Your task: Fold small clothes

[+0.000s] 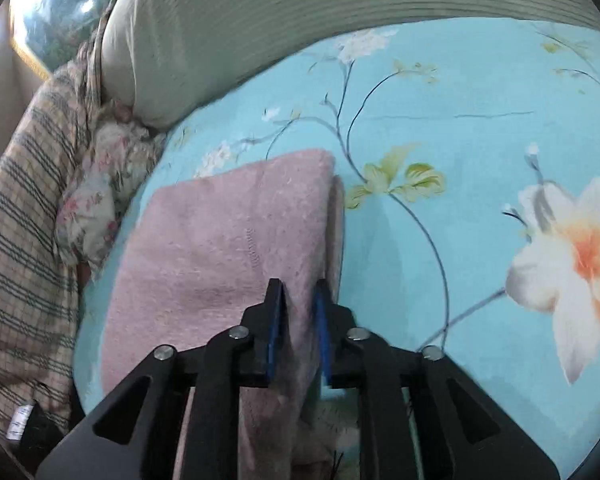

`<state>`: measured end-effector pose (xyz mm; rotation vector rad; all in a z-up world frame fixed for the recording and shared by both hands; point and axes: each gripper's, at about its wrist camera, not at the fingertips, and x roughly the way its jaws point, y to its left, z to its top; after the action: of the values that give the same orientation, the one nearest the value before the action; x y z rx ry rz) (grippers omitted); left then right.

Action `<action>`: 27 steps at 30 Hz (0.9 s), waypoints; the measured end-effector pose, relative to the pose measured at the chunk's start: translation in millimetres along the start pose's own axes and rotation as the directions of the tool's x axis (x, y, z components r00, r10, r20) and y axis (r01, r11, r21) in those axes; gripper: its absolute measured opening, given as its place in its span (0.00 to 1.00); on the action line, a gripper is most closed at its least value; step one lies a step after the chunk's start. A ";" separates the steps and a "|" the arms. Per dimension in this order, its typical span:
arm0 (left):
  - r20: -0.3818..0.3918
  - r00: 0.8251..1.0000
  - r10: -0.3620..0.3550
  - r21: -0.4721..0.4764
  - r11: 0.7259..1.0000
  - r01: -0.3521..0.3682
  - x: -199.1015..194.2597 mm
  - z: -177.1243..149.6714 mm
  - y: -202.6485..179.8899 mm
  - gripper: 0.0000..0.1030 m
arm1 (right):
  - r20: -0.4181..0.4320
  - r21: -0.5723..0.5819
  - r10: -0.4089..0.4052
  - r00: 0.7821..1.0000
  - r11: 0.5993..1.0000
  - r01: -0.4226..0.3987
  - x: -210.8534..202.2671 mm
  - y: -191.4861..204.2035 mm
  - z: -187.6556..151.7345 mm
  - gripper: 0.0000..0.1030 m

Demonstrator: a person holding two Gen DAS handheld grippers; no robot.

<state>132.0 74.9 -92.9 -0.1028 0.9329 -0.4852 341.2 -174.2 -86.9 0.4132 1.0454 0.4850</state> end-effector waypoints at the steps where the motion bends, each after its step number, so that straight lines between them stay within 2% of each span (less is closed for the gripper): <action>1: -0.004 1.000 -0.006 -0.006 1.000 0.006 -1.0 0.0 1.2 0.10 | 0.025 0.002 -0.022 0.999 1.000 0.022 -11.4 2.7 -0.4 0.20; 3: -0.015 1.000 -0.021 -0.016 1.000 0.021 -5.1 0.5 3.2 0.10 | 0.096 -0.028 -0.023 0.995 0.999 0.026 -39.8 18.1 -3.7 0.20; 5: -0.004 1.000 -0.024 -0.014 1.000 0.024 -16.0 4.5 3.9 0.10 | 0.129 -0.057 0.042 0.991 0.998 -0.035 -62.0 36.0 -11.2 0.20; 8: 0.085 0.996 -0.031 -0.010 0.999 0.032 -43.7 17.5 3.6 0.11 | 0.099 -0.105 0.108 0.989 0.990 -0.097 -72.0 63.2 -33.7 0.20; 10: 0.134 0.991 -0.001 -0.031 0.999 0.006 -53.2 29.7 8.0 0.11 | 0.062 -0.103 0.118 0.991 0.988 -0.112 -62.7 70.5 -48.1 0.20; 11: 0.148 0.989 0.015 -0.051 0.999 -0.008 -55.1 33.0 11.6 0.12 | 0.041 -0.099 0.109 0.993 0.990 -0.105 -55.8 69.3 -54.9 0.20; 13: 0.146 0.988 0.038 -0.105 0.994 -0.023 -47.7 41.4 27.0 0.12 | 0.019 -0.087 0.037 0.999 0.996 -0.036 -41.0 59.6 -67.6 0.20; 14: 0.142 0.989 0.045 -0.127 0.992 -0.027 -42.2 43.1 34.5 0.12 | 0.003 -0.069 -0.013 1.000 0.998 0.013 -31.9 47.7 -73.7 0.17; 15: 0.127 0.990 0.062 -0.144 0.989 -0.044 -33.5 44.6 41.8 0.11 | 0.000 -0.064 -0.028 1.000 0.998 0.028 -26.9 41.7 -76.5 0.14; 16: 0.108 0.992 0.069 -0.153 0.987 -0.052 -25.7 44.9 47.3 0.09 | 0.003 -0.050 -0.030 1.000 0.998 0.030 -22.2 29.9 -79.6 0.02; 17: 0.085 0.994 0.063 -0.168 0.985 -0.048 -16.7 44.2 53.4 0.09 | 0.006 -0.034 -0.025 1.000 0.999 0.026 -21.1 22.8 -80.0 0.00; 19: 0.067 0.996 0.059 -0.189 0.981 -0.046 -5.5 43.8 60.0 0.06 | 0.009 -0.028 -0.004 1.000 1.000 0.004 -20.2 15.9 -78.8 0.00; 21: 0.071 0.996 0.058 -0.202 0.978 -0.042 -2.1 40.8 62.1 0.06 | 0.011 -0.049 -0.023 1.000 0.999 0.023 -20.7 20.0 -79.7 0.00; 25: 0.066 0.995 0.076 -0.178 0.982 -0.063 -6.5 40.2 54.2 0.06 | 0.011 -0.072 -0.045 0.999 0.996 0.045 -22.2 31.6 -80.1 0.00; 27: 0.077 0.995 0.060 -0.166 0.985 -0.046 -15.9 35.9 46.8 0.06 | 0.011 -0.078 -0.040 0.999 0.996 0.041 -32.4 39.1 -83.4 0.01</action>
<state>169.1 119.2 -73.1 -0.2453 0.8921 -0.3517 246.2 -152.6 -79.5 0.3243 1.0205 0.4853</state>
